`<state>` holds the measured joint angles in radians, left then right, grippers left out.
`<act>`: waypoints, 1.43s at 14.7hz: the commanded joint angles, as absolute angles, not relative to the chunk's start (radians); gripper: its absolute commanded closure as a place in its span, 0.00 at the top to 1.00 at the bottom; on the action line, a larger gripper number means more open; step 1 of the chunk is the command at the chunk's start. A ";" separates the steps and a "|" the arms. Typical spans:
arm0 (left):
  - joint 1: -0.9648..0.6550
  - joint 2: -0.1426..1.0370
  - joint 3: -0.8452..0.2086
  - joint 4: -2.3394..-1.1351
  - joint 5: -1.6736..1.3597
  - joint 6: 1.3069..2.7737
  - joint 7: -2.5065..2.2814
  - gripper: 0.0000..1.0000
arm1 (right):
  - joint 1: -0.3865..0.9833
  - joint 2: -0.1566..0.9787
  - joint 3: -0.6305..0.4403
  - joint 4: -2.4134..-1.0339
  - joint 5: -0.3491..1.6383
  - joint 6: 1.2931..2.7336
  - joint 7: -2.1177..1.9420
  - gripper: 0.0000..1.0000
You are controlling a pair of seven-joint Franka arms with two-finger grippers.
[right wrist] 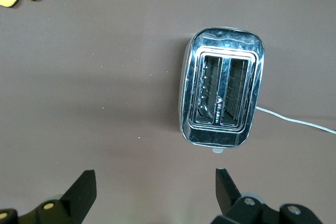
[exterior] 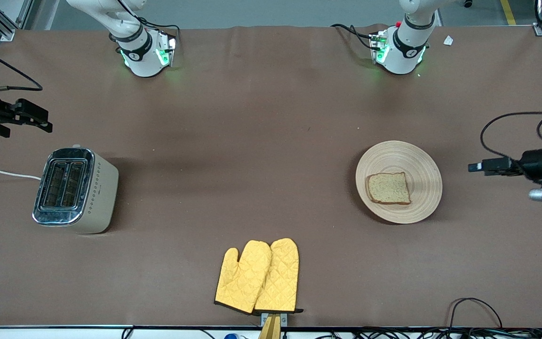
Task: Move plate and put bread in toaster
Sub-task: 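Lower the left gripper and grasp the wooden plate rim, then slide the plate with the left gripper toward the toaster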
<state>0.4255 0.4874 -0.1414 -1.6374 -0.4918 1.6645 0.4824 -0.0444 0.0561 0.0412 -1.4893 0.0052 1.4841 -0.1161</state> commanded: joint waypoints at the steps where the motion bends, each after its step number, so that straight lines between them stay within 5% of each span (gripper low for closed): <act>1: 0.439 0.693 -0.152 -1.514 -0.557 1.646 0.590 1.00 | -0.043 0.035 0.041 -1.508 0.003 1.482 -0.118 1.00; 8: 0.446 0.857 -0.153 -1.485 -0.611 1.697 0.744 1.00 | -0.046 0.035 0.040 -1.508 0.003 1.482 -0.118 1.00; 9: 0.446 0.857 -0.152 -1.486 -0.614 1.697 0.744 0.92 | -0.045 0.035 0.040 -1.508 0.003 1.480 -0.118 1.00; 12: 0.445 0.861 -0.153 -1.488 -0.617 1.697 0.859 0.26 | -0.044 0.035 0.040 -1.508 0.003 1.480 -0.118 1.00; 14: 0.446 0.871 -0.153 -1.488 -0.615 1.697 0.876 0.03 | -0.044 0.035 0.040 -1.508 0.003 1.473 -0.118 1.00; 21: 0.451 0.839 -0.234 -1.483 -0.620 1.675 0.866 0.00 | -0.041 0.035 0.040 -1.508 0.003 1.474 -0.118 1.00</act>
